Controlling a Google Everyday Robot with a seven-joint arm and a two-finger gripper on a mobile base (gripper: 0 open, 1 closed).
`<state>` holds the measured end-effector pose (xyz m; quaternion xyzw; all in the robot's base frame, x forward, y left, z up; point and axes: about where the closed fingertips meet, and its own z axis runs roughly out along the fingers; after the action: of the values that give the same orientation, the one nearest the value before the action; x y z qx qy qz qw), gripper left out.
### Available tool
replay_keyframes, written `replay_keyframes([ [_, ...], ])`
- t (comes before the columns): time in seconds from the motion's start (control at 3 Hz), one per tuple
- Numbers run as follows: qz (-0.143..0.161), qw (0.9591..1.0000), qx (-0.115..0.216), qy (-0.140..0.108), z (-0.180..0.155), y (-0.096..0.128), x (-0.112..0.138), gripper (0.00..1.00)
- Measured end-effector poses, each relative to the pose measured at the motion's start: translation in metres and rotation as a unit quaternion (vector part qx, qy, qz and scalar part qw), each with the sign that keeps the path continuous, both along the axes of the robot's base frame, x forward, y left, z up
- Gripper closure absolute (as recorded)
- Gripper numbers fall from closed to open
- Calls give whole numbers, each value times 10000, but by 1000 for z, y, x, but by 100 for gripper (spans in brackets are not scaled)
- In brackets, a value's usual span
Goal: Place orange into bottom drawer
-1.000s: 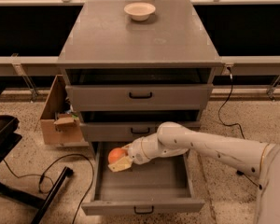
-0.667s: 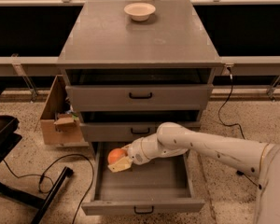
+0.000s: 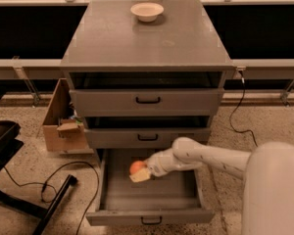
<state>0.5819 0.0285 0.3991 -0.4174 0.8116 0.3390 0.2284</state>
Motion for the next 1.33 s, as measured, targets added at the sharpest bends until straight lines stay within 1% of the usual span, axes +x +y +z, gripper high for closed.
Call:
replay_keyframes([
  [0.33,-194,9997,-135,4,-45,-36,18,100],
  [0.67,-362,9993,-103,-30,-90,-65,36,100],
  [1.0,-415,9988,-237,-62,-138,-83,54,100],
  [1.33,-352,9983,-462,-46,-172,-89,66,100],
])
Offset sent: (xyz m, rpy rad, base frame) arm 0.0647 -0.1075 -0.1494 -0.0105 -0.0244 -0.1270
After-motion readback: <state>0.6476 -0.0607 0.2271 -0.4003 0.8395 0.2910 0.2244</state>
